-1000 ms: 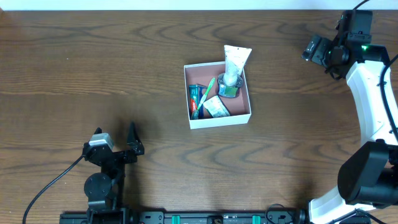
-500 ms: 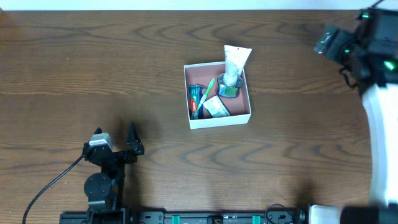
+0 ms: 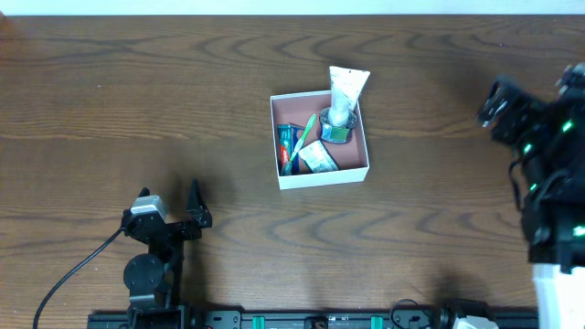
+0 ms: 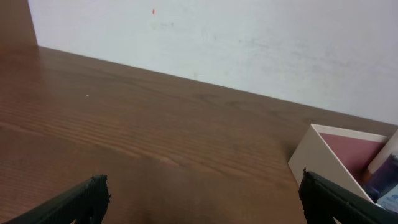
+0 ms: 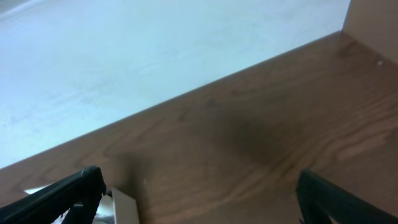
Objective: Pack container
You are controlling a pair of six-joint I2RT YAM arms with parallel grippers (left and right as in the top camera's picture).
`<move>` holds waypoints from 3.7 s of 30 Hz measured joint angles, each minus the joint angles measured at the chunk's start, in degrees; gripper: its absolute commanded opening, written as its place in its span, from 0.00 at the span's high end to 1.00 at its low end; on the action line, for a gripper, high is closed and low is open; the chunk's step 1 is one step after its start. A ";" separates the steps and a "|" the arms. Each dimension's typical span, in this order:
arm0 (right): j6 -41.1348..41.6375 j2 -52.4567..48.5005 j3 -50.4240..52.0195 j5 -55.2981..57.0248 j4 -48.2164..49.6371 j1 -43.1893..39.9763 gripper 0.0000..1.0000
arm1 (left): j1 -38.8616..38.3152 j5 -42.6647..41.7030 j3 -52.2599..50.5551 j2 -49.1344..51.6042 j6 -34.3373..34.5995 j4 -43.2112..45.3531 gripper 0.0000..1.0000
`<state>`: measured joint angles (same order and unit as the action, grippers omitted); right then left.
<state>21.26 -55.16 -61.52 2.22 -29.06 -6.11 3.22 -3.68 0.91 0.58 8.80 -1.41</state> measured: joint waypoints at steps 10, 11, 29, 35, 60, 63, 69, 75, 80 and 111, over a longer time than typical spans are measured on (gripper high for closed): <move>3.80 12.55 27.08 -1.49 20.52 6.82 0.01 | 0.00 0.02 0.04 0.00 0.02 -0.07 0.02; 3.85 13.60 29.16 -1.70 22.10 7.39 0.01 | 0.00 0.02 0.04 0.00 0.00 -0.09 0.02; 0.74 42.60 52.85 -2.71 32.96 9.55 0.01 | 0.00 0.02 0.04 0.00 0.02 -0.09 0.02; -1.55 48.52 57.24 -2.71 33.70 10.32 0.01 | 0.00 0.02 0.04 0.00 0.02 -0.07 0.02; -6.67 54.47 61.07 -4.66 28.15 4.35 0.01 | 0.00 0.02 0.07 0.00 0.02 -0.09 0.02; -12.04 54.47 61.07 -8.24 27.98 3.74 0.01 | 0.00 0.02 0.07 0.00 0.02 -0.09 0.02; -18.10 54.47 61.09 -13.25 26.05 2.36 0.01 | 0.00 0.02 0.07 0.00 0.00 -0.09 0.02; -19.43 54.49 61.09 -13.99 26.08 1.29 0.01 | 0.00 0.02 0.07 0.00 0.02 -0.09 0.02; -19.63 54.47 61.09 -12.37 25.90 1.29 0.01 | 0.00 0.02 0.07 0.00 0.00 -0.09 0.02; -20.09 54.49 61.09 -9.90 25.68 1.29 0.01 | 0.00 0.02 0.07 0.00 0.02 -0.09 0.02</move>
<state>1.17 -0.67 -0.43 -7.68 -3.38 -4.82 3.22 -3.66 0.97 0.58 8.82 -1.50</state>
